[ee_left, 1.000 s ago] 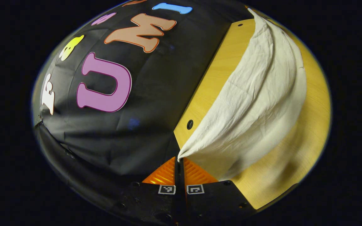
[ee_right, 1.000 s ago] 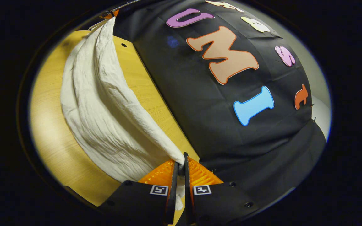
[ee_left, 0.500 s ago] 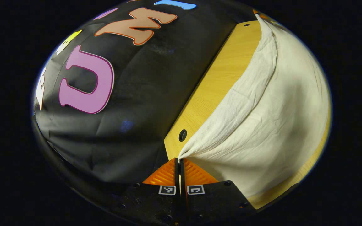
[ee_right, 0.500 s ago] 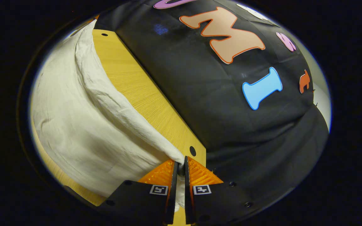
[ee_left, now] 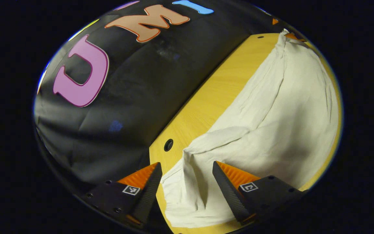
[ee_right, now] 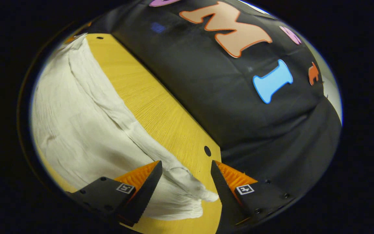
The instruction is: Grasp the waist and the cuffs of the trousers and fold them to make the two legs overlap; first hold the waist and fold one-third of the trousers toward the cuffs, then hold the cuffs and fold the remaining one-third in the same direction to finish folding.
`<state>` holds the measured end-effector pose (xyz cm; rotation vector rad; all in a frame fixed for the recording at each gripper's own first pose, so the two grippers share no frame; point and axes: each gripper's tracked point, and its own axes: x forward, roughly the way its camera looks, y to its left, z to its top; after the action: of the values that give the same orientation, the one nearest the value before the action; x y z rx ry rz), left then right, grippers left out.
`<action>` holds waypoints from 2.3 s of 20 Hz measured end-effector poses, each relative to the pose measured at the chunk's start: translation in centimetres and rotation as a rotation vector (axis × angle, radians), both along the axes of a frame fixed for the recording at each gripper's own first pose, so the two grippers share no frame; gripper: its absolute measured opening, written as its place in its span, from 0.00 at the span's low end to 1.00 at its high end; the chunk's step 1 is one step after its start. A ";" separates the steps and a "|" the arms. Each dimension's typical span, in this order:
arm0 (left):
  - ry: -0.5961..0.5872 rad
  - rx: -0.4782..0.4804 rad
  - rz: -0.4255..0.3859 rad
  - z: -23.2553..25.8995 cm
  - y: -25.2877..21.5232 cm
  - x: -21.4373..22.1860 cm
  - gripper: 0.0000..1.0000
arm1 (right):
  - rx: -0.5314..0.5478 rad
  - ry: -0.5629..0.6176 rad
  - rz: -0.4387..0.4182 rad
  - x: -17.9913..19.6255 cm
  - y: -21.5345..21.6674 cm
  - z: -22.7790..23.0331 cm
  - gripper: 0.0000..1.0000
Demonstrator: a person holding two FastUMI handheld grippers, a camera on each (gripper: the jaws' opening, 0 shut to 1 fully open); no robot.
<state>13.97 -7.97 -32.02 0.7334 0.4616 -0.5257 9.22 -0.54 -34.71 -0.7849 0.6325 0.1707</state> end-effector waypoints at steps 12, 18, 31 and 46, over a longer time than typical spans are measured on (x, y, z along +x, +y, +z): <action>-0.066 -0.328 0.243 10.0 -3.2 -4.5 0.95 | 0.420 0.049 -0.387 -3.5 -9.1 0.1 0.98; -0.094 -0.389 0.302 13.5 -4.1 -5.9 0.95 | 0.539 0.128 -0.494 -5.7 -11.9 -2.8 1.00; -0.099 -0.374 0.344 14.2 -5.6 -9.3 0.95 | 0.879 0.299 -0.833 -7.1 -12.9 -8.5 0.84; -0.097 -0.412 0.384 15.0 -7.6 -10.8 0.95 | 0.918 0.254 -0.854 -5.5 -16.3 -4.1 0.16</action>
<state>3.13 -15.60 -17.01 0.2620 0.3750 -0.2098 3.71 -16.86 -38.79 0.4249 0.9686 -0.2261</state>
